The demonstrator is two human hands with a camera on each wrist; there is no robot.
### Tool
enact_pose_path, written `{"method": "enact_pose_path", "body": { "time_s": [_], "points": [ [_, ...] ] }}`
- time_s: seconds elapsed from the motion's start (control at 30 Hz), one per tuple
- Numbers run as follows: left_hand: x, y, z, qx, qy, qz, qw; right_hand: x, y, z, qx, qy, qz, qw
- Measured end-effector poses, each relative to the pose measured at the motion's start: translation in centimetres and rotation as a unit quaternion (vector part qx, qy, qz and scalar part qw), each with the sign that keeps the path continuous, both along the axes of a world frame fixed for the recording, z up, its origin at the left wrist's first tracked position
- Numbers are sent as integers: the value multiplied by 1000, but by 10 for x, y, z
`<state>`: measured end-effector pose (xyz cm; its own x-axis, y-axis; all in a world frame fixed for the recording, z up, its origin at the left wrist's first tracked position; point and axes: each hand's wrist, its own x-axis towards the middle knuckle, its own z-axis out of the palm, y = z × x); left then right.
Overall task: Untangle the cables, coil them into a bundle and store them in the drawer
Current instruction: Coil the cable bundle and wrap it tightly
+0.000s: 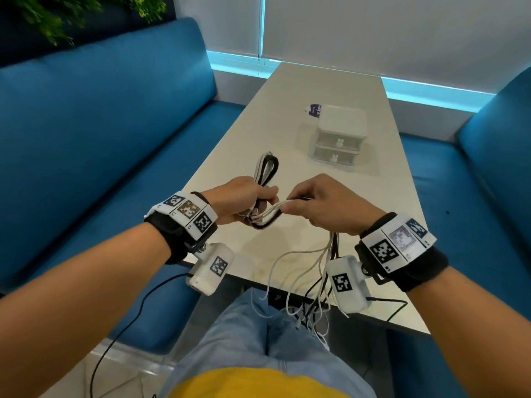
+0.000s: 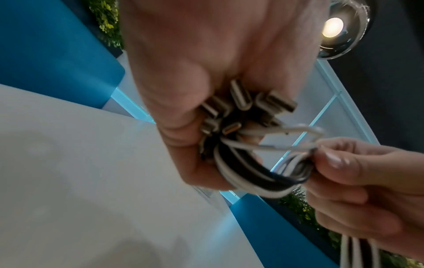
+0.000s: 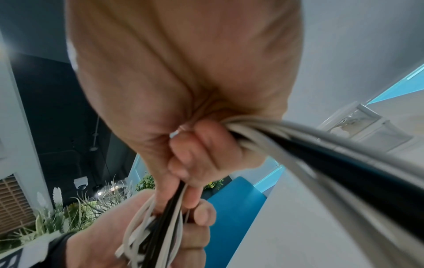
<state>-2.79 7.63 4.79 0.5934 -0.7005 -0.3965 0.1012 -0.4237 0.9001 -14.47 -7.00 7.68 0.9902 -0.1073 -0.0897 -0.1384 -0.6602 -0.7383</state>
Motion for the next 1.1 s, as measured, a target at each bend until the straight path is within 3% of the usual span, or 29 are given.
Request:
{"method": "enact_pose_path", "body": {
  "time_s": [0.3, 0.53, 0.73, 0.97, 1.1],
  "points": [
    [-11, 5, -3, -12, 6, -110, 994, 4, 1, 7, 42, 63, -20, 997],
    [-16, 4, 1, 6, 26, -134, 991, 4, 7, 11, 56, 59, -11, 997],
    [-21, 4, -1, 21, 70, -150, 986, 4, 8, 12, 30, 27, -17, 999],
    [-24, 1, 1, 21, 63, -148, 987, 6, 3, 8, 81, -31, -77, 993],
    [-27, 0, 1, 17, 90, -130, 987, 5, 3, 11, 75, -54, -72, 993]
  ]
}}
